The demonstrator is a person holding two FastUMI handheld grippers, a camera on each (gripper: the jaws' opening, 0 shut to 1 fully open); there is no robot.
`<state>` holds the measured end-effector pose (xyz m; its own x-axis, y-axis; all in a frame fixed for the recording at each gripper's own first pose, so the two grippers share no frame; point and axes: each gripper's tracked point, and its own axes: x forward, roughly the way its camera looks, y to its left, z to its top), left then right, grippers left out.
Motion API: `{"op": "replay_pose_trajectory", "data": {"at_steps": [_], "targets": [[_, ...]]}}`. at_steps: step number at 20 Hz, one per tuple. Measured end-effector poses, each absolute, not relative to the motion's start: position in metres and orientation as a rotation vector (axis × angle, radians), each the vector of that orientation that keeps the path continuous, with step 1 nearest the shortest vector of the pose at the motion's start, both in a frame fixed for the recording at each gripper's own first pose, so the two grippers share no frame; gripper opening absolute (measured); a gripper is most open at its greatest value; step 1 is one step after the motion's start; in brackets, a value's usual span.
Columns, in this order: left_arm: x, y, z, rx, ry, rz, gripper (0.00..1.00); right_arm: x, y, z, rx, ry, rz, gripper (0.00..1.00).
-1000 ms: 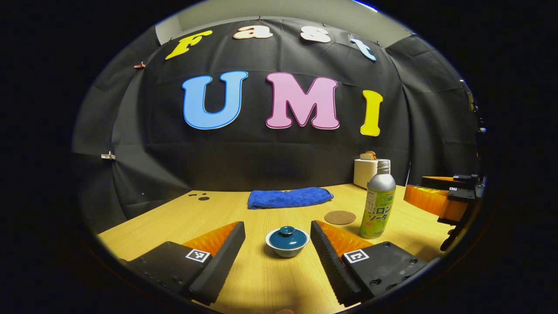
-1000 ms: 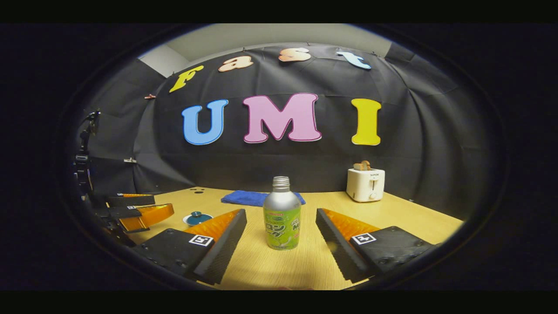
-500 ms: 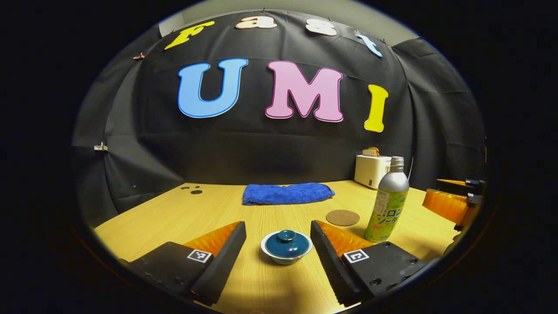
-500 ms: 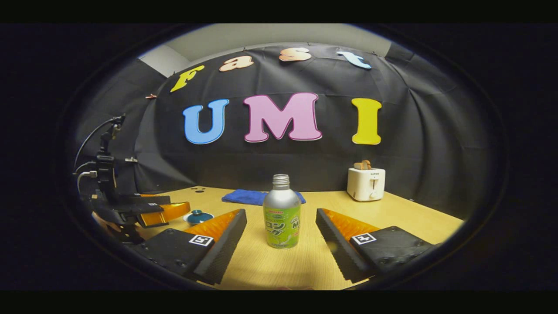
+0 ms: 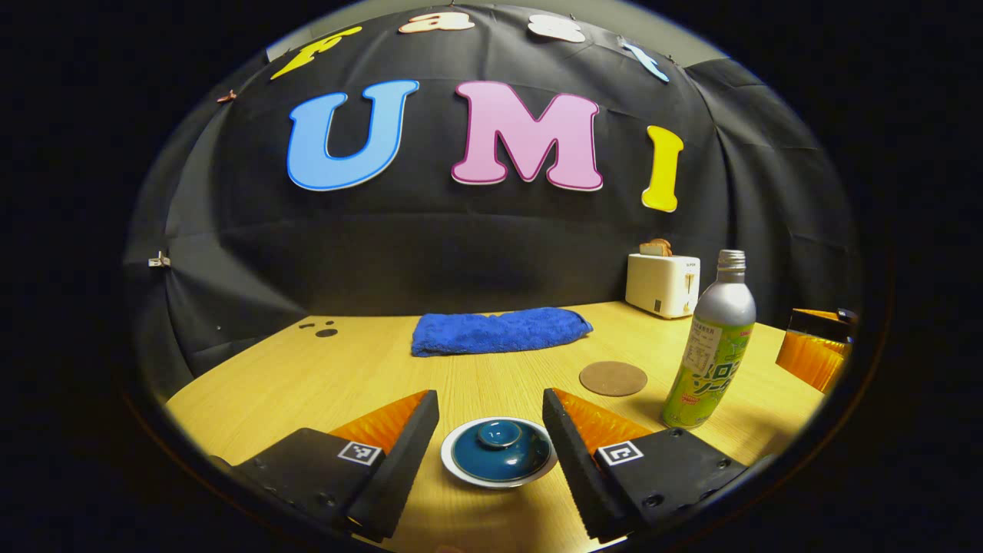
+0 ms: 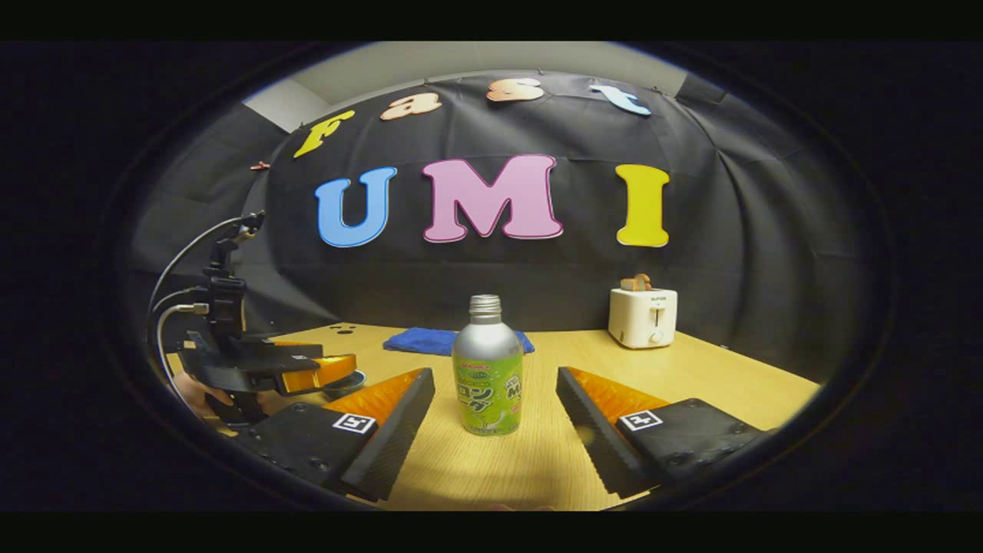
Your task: Open the teacup lid with one hand, grasp the water bottle and pour water into the teacup with the other hand; after pouring, place the water bottle on the coaster and then close the teacup lid.
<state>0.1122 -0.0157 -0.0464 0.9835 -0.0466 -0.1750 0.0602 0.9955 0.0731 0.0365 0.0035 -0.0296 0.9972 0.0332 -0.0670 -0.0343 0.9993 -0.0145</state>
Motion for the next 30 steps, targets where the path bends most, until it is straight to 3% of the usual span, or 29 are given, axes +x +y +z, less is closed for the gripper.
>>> {"op": "replay_pose_trajectory", "data": {"at_steps": [6, 9, 12, 13, 14, 16, 21, 30], "targets": [[0.125, -0.023, -0.060, 0.110, 0.235, -0.075, 0.71, 0.041, -0.002, -0.030, -0.010, 0.063, 0.021, 0.99], [0.127, -0.024, -0.061, 0.122, 0.247, -0.065, 0.54, 0.043, -0.005, -0.033, -0.003, 0.068, 0.018, 0.99], [0.126, -0.024, -0.066, 0.140, 0.279, -0.061, 0.53, 0.045, -0.002, -0.044, 0.000, 0.110, 0.029, 0.99], [0.127, -0.024, -0.064, 0.138, 0.274, -0.056, 0.43, 0.044, 0.000, -0.046, 0.003, 0.117, 0.036, 0.99], [0.127, -0.023, -0.065, 0.131, 0.278, -0.051, 0.46, 0.044, 0.002, -0.047, 0.002, 0.120, 0.040, 0.99], [0.127, -0.025, -0.064, 0.129, 0.275, -0.050, 0.36, 0.044, 0.004, -0.047, -0.001, 0.121, 0.047, 0.99], [0.124, -0.025, -0.058, 0.097, 0.233, -0.060, 0.29, 0.048, 0.007, -0.049, -0.008, 0.123, 0.059, 0.99], [0.103, -0.025, -0.007, 0.175, 0.091, -0.037, 0.28, 0.065, 0.006, -0.050, -0.022, 0.127, 0.042, 0.99]]}}
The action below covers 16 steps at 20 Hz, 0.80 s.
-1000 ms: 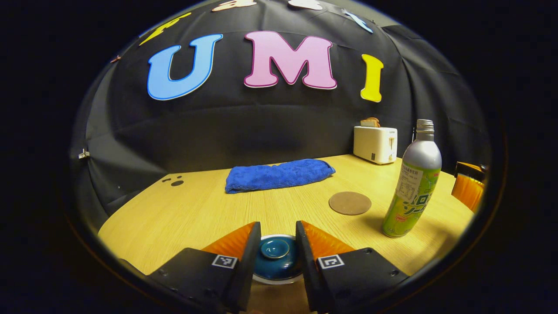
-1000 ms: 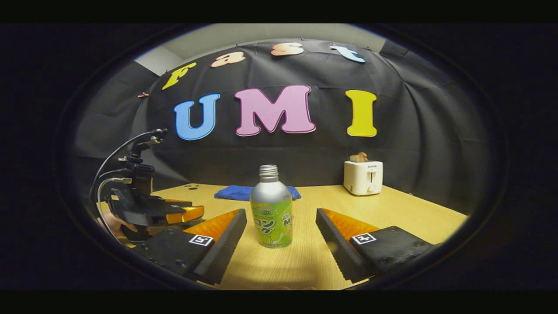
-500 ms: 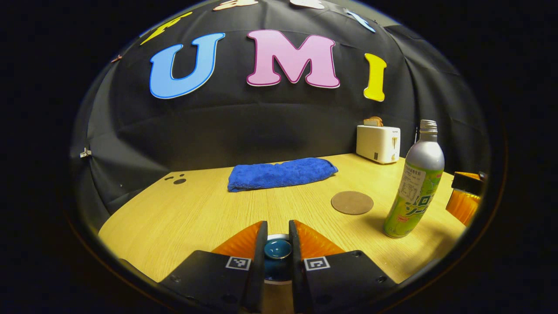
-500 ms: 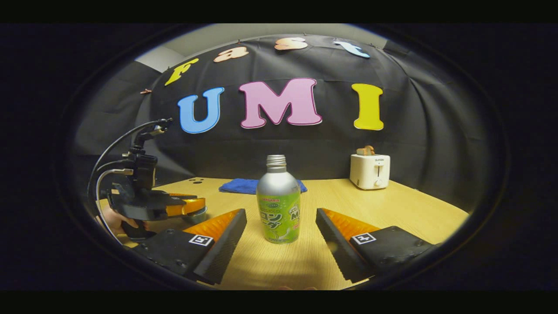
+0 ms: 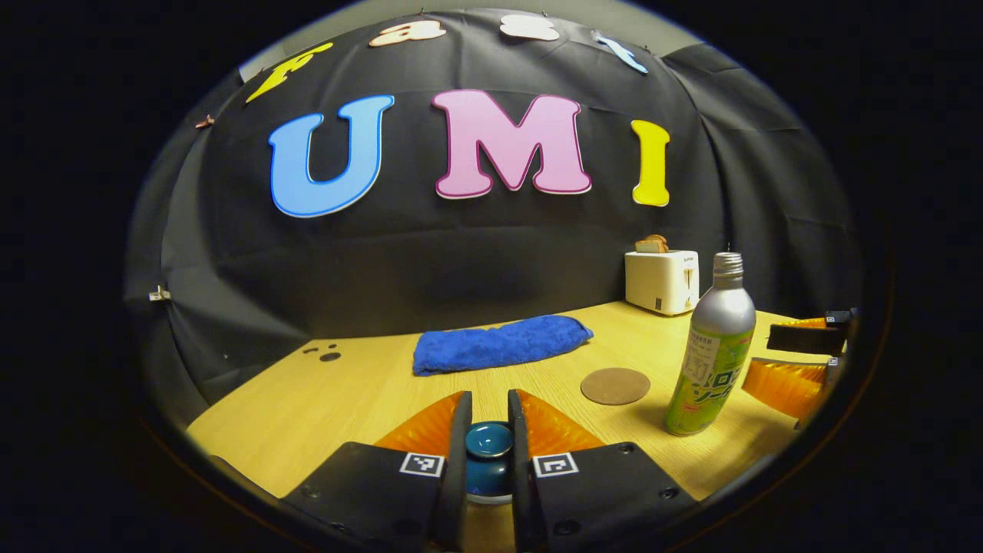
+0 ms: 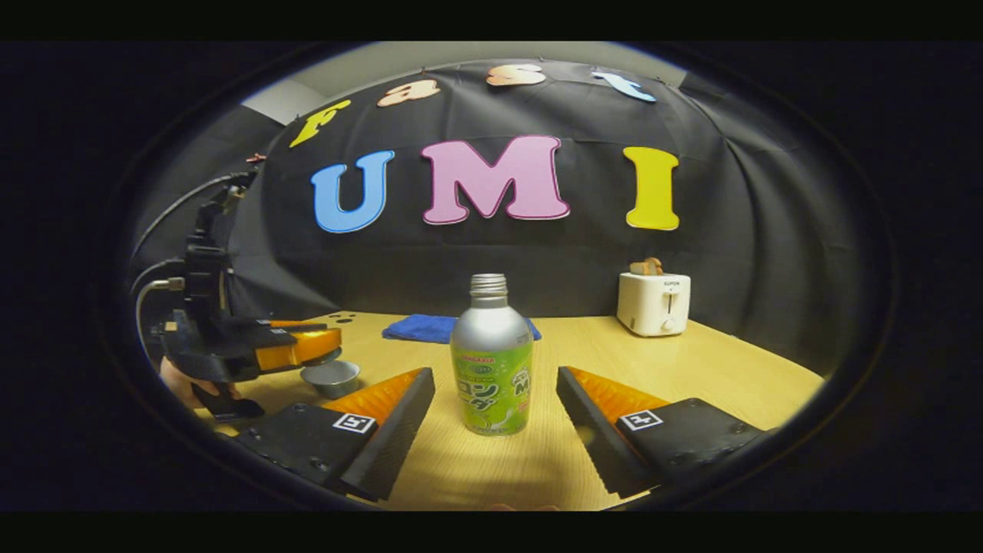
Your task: Open the teacup lid with one hand, grasp the water bottle and pour water into the teacup with the other hand; after pouring, place the water bottle on the coaster and then close the teacup lid.
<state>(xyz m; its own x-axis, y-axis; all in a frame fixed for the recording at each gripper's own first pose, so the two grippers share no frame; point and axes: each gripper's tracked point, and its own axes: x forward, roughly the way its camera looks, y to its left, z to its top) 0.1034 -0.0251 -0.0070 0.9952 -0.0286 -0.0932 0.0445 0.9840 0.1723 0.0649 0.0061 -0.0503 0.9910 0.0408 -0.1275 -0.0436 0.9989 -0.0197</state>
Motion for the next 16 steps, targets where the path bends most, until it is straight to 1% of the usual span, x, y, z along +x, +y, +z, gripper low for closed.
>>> {"op": "replay_pose_trajectory", "data": {"at_steps": [6, 11, 16], "targets": [[0.076, -0.004, 0.012, 0.226, 0.059, 0.028, 0.28, 0.088, 0.009, -0.051, -0.049, 0.120, 0.024, 0.99], [0.062, 0.018, 0.003, 0.210, 0.074, 0.065, 0.28, 0.119, 0.007, -0.052, -0.039, 0.122, 0.002, 0.99], [0.055, 0.036, -0.003, 0.186, 0.088, 0.089, 0.28, 0.144, 0.011, -0.064, -0.017, 0.160, 0.003, 0.99]]}}
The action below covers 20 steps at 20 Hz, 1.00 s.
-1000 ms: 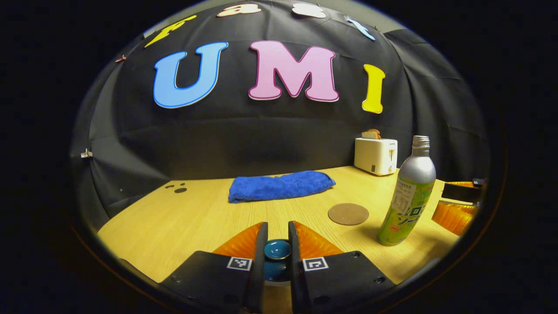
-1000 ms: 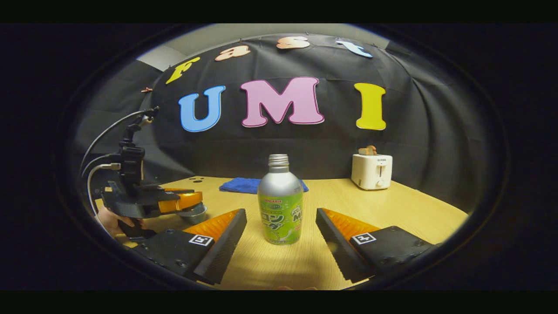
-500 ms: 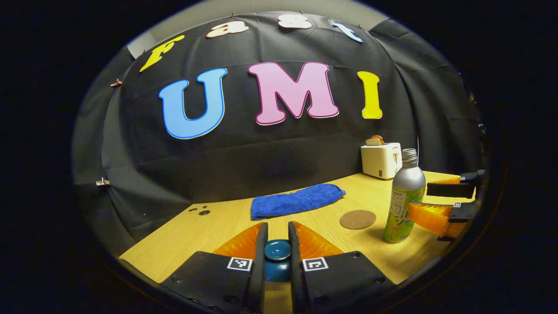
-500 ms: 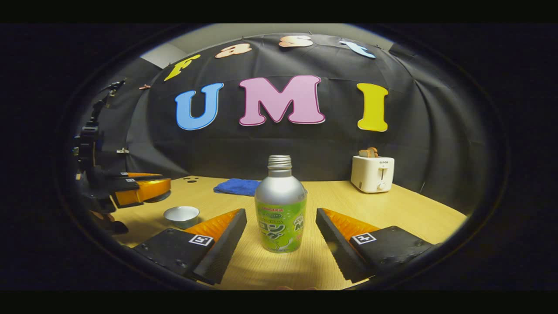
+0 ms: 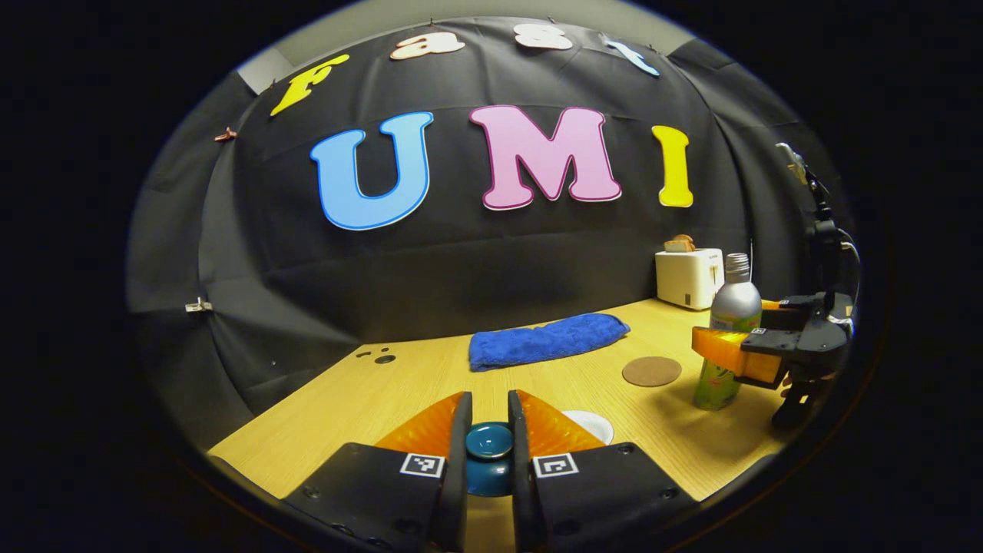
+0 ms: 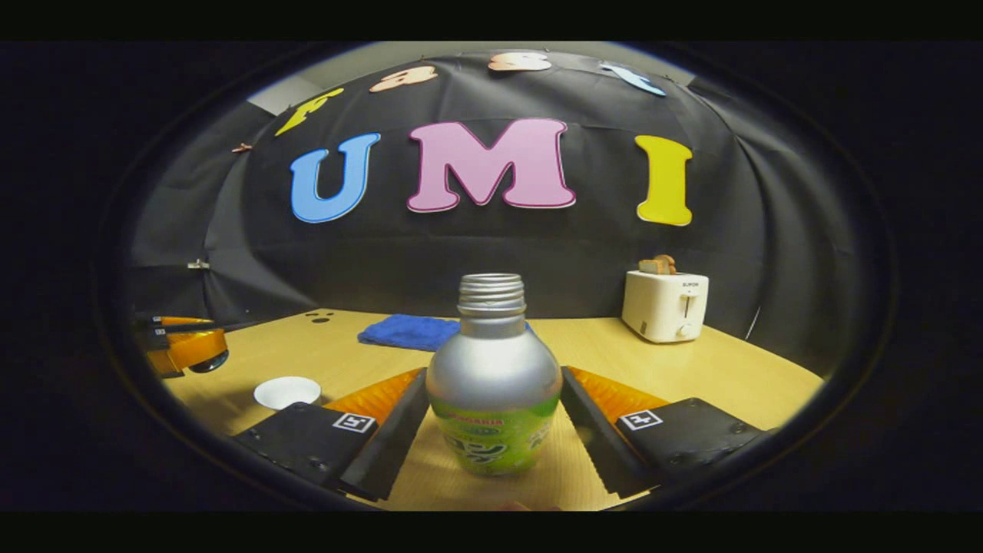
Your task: Open the teacup lid with one hand, grasp the water bottle and pour water into the teacup with the other hand; after pouring, place the water bottle on the coaster and then close the teacup lid.
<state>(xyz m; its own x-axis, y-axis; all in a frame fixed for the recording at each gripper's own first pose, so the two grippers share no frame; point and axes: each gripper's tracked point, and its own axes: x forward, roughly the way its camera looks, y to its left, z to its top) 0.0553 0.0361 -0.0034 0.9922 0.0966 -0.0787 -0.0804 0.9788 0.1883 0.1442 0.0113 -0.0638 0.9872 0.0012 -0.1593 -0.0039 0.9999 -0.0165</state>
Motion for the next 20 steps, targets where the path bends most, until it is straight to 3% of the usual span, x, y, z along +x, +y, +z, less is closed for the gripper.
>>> {"op": "replay_pose_trajectory", "data": {"at_steps": [4, 7, 10, 20], "targets": [[0.050, 0.046, -0.006, 0.184, 0.091, 0.096, 0.28, 0.155, 0.009, -0.074, -0.006, 0.189, -0.015, 0.99], [0.048, 0.051, -0.009, 0.176, 0.095, 0.095, 0.28, 0.156, 0.009, -0.074, -0.018, 0.194, -0.027, 0.85], [0.046, 0.055, -0.013, 0.172, 0.098, 0.093, 0.28, 0.155, 0.015, -0.072, -0.067, 0.193, -0.015, 0.84], [0.027, 0.082, -0.012, 0.163, 0.073, 0.123, 0.28, 0.178, 0.051, -0.043, -0.533, 0.137, 0.081, 0.82]]}}
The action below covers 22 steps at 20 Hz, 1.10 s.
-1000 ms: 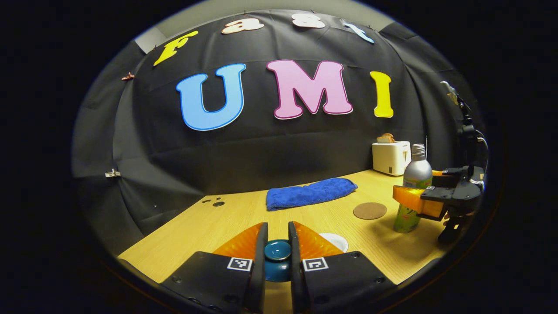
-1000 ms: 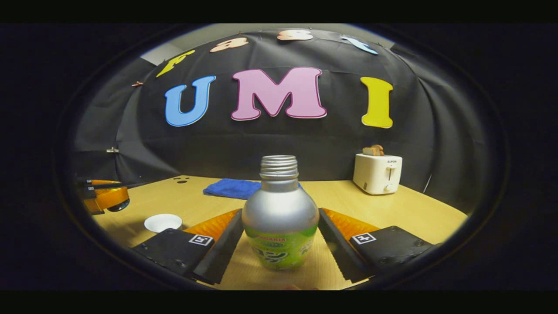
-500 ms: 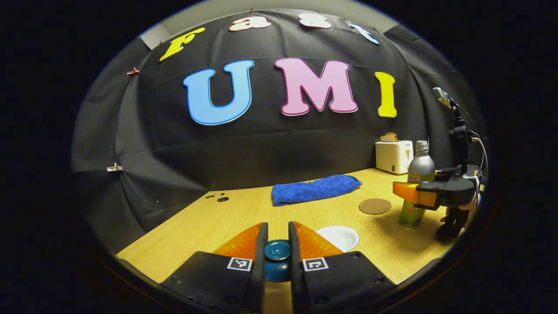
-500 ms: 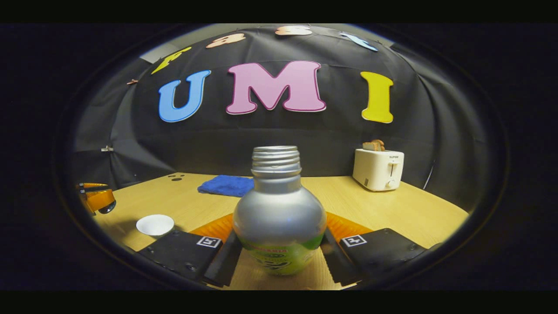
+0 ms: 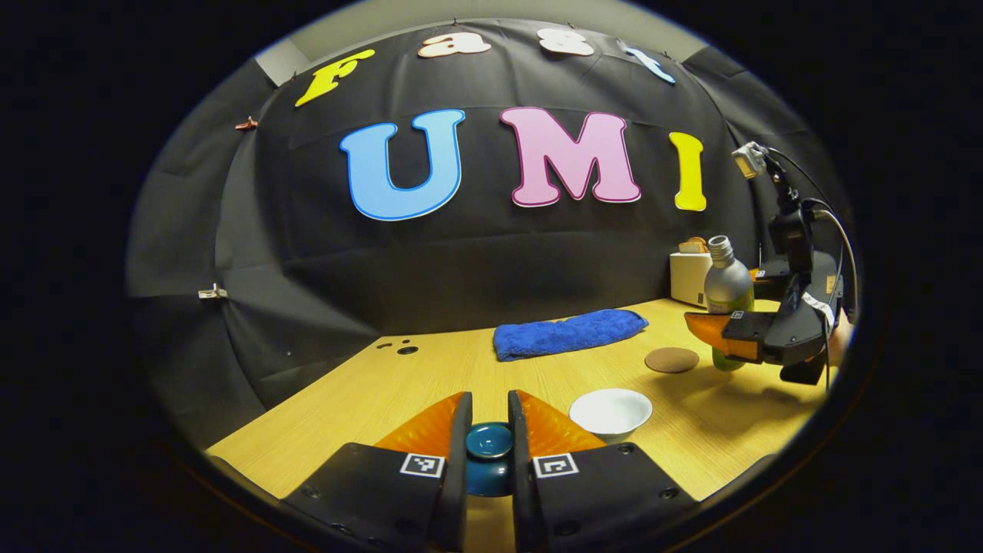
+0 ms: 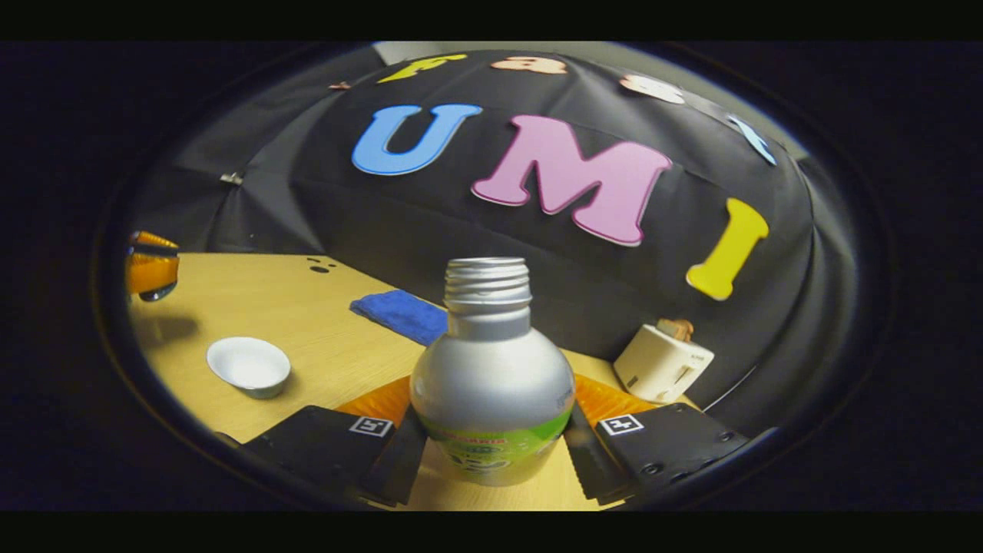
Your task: Open the teacup lid with one hand, grasp the water bottle and pour water into the teacup with the other hand; after pouring, place the water bottle on the coaster and then close the teacup lid.
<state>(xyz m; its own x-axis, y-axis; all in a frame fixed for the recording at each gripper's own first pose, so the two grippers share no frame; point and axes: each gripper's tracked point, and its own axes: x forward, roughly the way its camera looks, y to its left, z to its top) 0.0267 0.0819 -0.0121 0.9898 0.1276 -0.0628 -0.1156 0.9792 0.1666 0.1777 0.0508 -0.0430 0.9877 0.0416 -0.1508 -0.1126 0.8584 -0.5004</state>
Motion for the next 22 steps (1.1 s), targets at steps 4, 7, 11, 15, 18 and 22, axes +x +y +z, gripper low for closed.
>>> {"op": "replay_pose_trajectory", "data": {"at_steps": [4, 7, 11, 15, 18, 22], "targets": [[0.020, 0.095, -0.011, 0.144, 0.066, 0.128, 0.28, 0.182, 0.074, -0.045, -0.770, 0.100, 0.128, 0.82], [0.016, 0.105, -0.011, 0.105, 0.060, 0.129, 0.28, 0.182, 0.091, -0.052, -0.951, 0.071, 0.164, 0.82], [0.012, 0.119, -0.011, 0.091, 0.054, 0.147, 0.28, 0.182, 0.106, -0.072, -1.067, 0.066, 0.205, 0.82], [0.010, 0.126, -0.017, 0.084, 0.062, 0.149, 0.28, 0.181, 0.114, -0.077, -1.196, 0.036, 0.243, 0.81], [0.009, 0.130, -0.022, 0.073, 0.070, 0.149, 0.28, 0.183, 0.115, -0.079, -1.263, 0.024, 0.255, 0.81], [0.006, 0.134, -0.026, 0.057, 0.079, 0.150, 0.28, 0.186, 0.120, -0.079, -1.362, -0.010, 0.254, 0.81]]}}
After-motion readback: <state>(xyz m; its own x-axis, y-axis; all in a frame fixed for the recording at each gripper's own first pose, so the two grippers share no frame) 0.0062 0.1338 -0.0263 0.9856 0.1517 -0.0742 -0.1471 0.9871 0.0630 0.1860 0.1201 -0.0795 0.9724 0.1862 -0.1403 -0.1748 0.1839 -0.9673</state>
